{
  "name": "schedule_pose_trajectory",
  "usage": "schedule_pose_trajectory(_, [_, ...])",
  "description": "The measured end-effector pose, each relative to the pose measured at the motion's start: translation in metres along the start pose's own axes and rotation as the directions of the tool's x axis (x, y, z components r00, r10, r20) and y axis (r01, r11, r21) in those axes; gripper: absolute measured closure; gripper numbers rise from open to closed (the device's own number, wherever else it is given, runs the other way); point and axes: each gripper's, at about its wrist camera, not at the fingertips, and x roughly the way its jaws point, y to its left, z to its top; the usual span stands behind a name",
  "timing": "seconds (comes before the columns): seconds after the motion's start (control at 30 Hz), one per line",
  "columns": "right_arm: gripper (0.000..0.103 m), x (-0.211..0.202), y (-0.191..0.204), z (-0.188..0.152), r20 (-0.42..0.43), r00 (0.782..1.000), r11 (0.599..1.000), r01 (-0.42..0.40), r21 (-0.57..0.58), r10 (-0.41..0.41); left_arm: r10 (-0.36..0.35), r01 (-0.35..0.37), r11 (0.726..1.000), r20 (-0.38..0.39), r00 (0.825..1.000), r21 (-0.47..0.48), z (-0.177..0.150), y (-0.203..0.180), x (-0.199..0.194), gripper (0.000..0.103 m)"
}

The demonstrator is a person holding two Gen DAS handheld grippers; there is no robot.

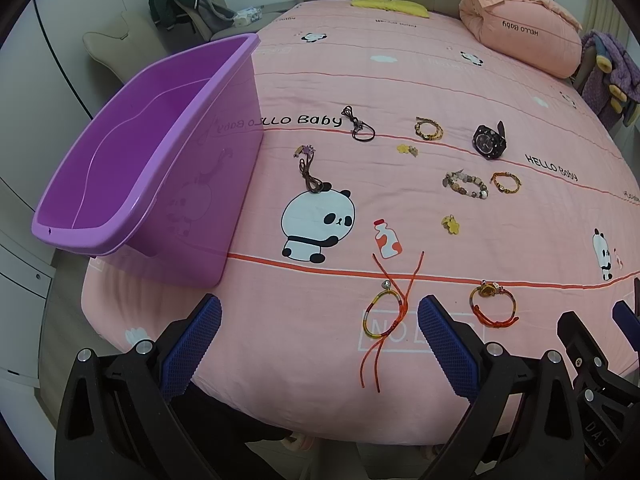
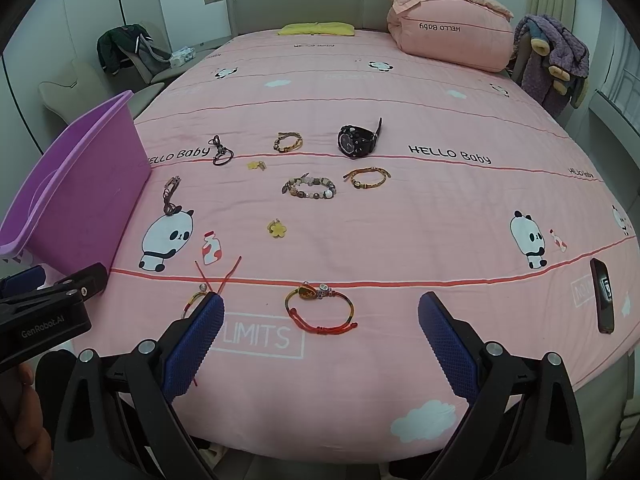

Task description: Organize jewelry

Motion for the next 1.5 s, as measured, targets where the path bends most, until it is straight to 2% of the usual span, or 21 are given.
schedule_pose_trajectory(1.1, [0.010, 0.003, 0.001, -0.001, 0.002, 1.000, 1.000, -0.007, 0.001, 0.007, 0.009, -0.009, 1.000, 0.004, 1.000, 0.002, 0.002, 0.001, 0.000, 0.006])
schedule_pose_trajectory(1.5, [0.010, 0.038, -0.013, -0.021, -0.051, 0.999, 1.000, -0.007, 0.003, 0.007, -0.022, 0.022, 1.000, -0.031, 0.999, 0.000, -0.021, 0.010, 0.039, 0.006])
